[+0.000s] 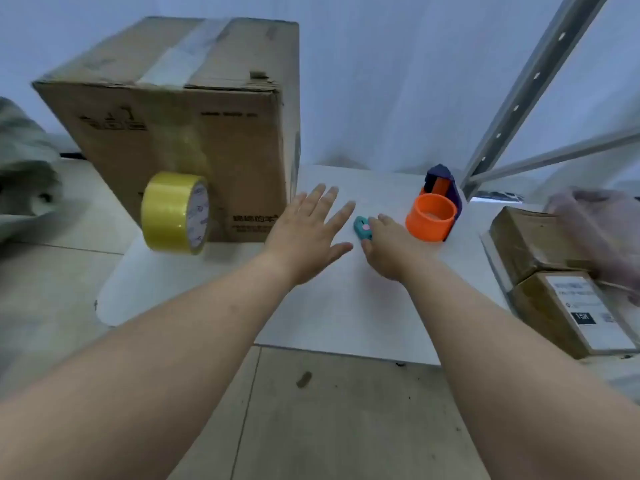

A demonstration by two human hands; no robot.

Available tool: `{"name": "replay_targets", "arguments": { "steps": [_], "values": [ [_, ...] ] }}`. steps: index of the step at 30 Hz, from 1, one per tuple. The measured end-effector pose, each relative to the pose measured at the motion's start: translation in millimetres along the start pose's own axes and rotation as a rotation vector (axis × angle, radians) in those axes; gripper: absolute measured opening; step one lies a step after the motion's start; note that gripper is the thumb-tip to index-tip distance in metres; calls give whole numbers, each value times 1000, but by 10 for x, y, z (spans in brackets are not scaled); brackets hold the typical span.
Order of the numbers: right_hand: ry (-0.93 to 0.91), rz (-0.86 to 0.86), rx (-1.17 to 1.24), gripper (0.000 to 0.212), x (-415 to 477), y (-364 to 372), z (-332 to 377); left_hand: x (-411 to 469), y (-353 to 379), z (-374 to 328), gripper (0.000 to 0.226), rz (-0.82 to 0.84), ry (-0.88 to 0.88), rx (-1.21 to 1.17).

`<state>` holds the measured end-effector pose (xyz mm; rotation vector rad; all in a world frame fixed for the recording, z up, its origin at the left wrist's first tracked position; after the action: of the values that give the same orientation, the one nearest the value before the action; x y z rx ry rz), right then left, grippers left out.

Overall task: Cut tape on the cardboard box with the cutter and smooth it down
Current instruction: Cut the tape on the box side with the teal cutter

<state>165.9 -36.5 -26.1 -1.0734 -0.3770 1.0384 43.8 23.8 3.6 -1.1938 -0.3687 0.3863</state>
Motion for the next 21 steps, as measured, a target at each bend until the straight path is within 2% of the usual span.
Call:
{"name": "replay_targets", "arguments": {
  "steps": [4,8,10,15,18,21],
  "values": [
    [35,43,102,53,91,166,-47,-7,174,-64,64,28,54,47],
    [26,-147,170,27,137,108,-10,20,227,-30,63,35,81,79],
    [31,-169,176,21,142,121,-1,22,254,-19,63,30,84,84],
    [78,-170,255,41,119,68,51,0,164,56,62,-22,92,106],
    [68,-165,194,41,18,15,98,-110,55,128,62,-29,82,114],
    [57,-231,213,40,-160,-117,213,-259,-99,214,62,-65,76,111]
  ]
}}
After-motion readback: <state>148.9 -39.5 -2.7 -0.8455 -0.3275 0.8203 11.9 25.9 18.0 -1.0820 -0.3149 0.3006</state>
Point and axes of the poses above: each hand's wrist, its own x-axis towards the middle knuckle, its own y-axis out of the palm, z = x × y, the point moved 5 cm from there along x, towards the middle knuckle, and after that the axes turned 13 degrees about x, right-handed, at the moved point
